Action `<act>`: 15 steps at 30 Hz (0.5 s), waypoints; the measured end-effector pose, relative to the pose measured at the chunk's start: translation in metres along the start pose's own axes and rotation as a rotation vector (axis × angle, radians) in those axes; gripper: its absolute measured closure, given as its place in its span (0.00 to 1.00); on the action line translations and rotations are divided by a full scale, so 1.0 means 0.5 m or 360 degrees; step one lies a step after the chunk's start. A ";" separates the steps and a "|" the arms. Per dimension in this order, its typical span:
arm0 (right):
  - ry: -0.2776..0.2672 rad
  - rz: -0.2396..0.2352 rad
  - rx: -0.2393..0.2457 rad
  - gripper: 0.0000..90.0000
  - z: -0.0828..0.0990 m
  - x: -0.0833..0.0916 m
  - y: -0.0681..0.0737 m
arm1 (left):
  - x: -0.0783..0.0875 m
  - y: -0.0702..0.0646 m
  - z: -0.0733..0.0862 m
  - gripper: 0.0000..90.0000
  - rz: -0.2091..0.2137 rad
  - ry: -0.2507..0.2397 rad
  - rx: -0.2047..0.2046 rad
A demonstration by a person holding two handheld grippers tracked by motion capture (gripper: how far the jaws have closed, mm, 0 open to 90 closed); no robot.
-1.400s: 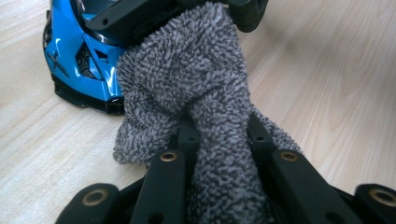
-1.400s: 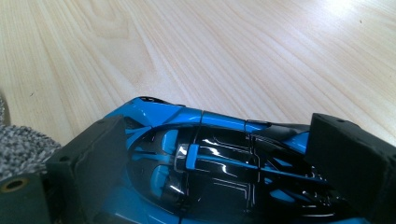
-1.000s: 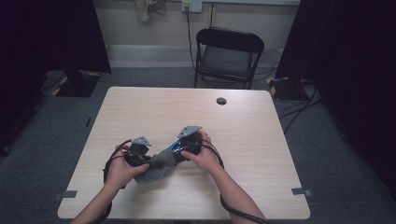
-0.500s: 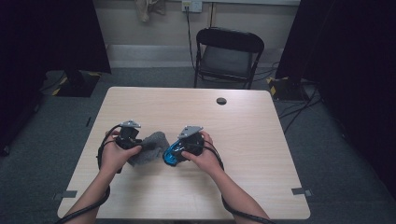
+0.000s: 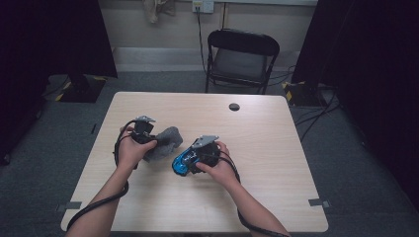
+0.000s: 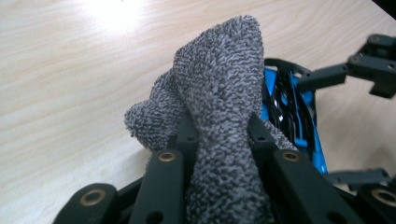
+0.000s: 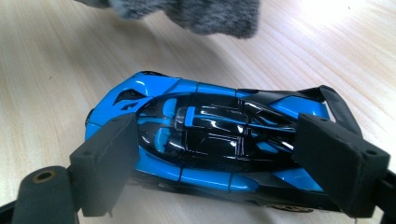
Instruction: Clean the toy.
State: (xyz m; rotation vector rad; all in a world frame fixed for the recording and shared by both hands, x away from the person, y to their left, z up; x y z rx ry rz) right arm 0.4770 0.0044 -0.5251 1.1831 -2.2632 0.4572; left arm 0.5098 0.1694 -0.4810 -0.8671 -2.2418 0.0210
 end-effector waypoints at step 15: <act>-0.0017 0.0010 -0.0080 0.15 0.011 0.001 -0.009 | -0.114 -0.011 0.002 0.80 -0.0020 0.0057 -0.0119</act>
Point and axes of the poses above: each handheld gripper's, and its own axes: x roughly backward along the jaws, z roughly out of its underside, y roughly to its left, the point moved 7 cm from there along -x, roughly forward along the jaws, and after that the axes turned 4 degrees about -y, right-handed, at the moved point
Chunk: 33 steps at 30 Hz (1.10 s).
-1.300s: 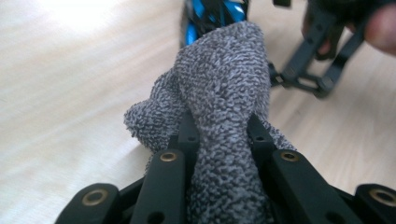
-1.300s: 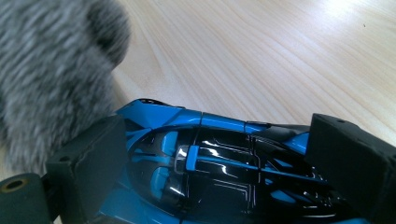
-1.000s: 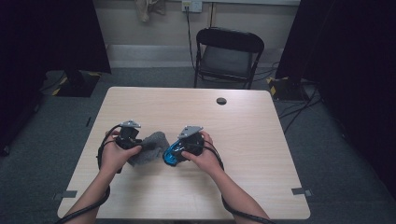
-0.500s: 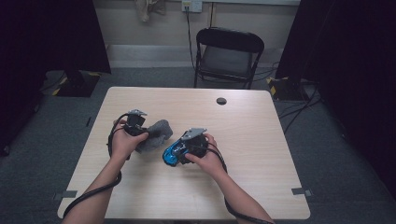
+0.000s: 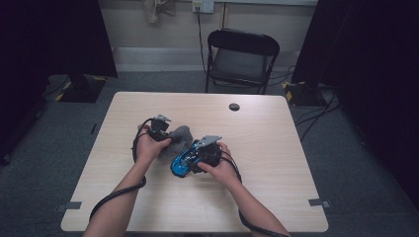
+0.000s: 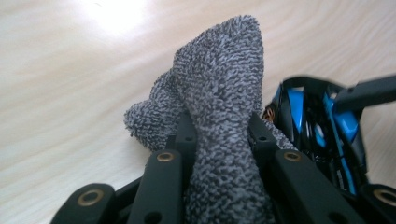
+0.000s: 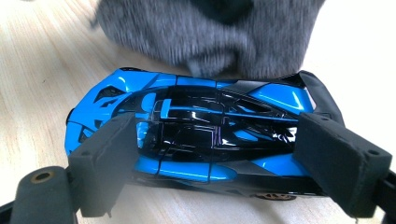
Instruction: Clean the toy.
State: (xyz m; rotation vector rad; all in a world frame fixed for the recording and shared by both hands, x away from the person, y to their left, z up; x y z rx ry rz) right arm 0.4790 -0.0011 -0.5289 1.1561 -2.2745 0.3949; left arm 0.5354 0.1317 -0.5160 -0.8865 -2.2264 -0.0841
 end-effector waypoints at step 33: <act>0.0013 -0.0014 0.0021 0.15 -0.001 0.000 -0.005 | 0.050 -0.003 0.050 0.43 0.0041 -0.0038 -0.0078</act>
Point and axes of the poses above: each handheld gripper's, and its own axes: x roughly backward along the jaws, z roughly out of its underside, y roughly to its left, the point moved 7 cm from there along -x, roughly forward along the jaws, and after that the axes turned 4 degrees about -y, right-handed, at the moved point
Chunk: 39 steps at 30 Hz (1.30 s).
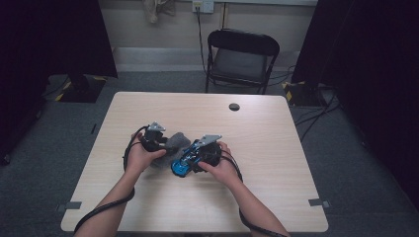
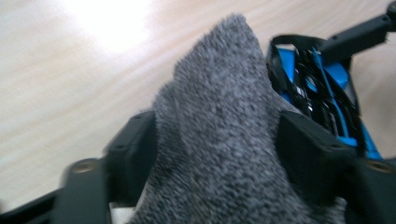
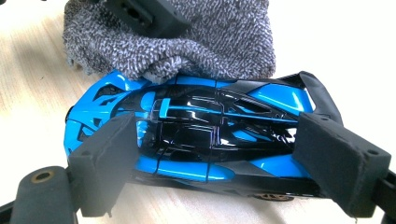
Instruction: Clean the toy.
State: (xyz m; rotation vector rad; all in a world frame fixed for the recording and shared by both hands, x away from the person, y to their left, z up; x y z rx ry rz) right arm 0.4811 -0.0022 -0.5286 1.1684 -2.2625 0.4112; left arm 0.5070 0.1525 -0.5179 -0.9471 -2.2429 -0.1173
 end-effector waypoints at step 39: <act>-0.0022 -0.0006 0.0006 0.16 0.002 0.000 0.000 | 0.036 0.001 -0.007 0.84 0.0024 0.0086 -0.0017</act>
Point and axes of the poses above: each handheld gripper's, and its own axes: x roughly backward along the jaws, z roughly out of its underside, y roughly to its left, the point moved 7 cm from there along -x, roughly forward along the jaws, and after that the axes turned 4 degrees about -y, right-handed, at the moved point
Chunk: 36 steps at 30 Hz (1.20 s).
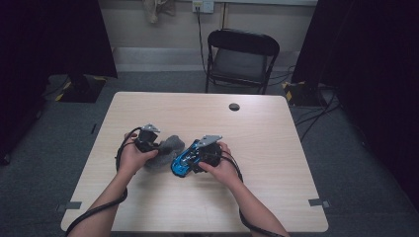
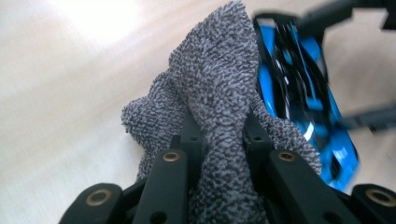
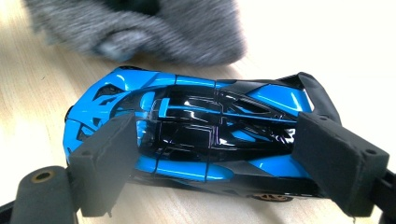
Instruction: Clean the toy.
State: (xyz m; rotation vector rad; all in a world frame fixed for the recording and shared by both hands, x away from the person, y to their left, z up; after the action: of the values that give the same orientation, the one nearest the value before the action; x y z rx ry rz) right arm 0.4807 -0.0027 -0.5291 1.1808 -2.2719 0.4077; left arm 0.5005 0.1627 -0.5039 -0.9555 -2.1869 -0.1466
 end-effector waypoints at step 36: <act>-0.0023 -0.0001 0.0006 0.16 0.002 0.000 -0.001 | -0.080 -0.018 -0.012 0.84 0.0080 0.0003 -0.0028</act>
State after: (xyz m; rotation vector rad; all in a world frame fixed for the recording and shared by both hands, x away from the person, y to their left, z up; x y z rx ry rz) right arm 0.4808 -0.0034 -0.5296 1.1897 -2.2840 0.4043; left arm 0.5161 0.1301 -0.5245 -1.0185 -2.1611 -0.1433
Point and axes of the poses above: each handheld gripper's, and its own axes: x roughly backward along the jaws, z roughly out of its underside, y roughly to its left, the point moved 7 cm from there along -x, roughly forward along the jaws, and after that the axes turned 4 degrees about -y, right-handed, at the moved point
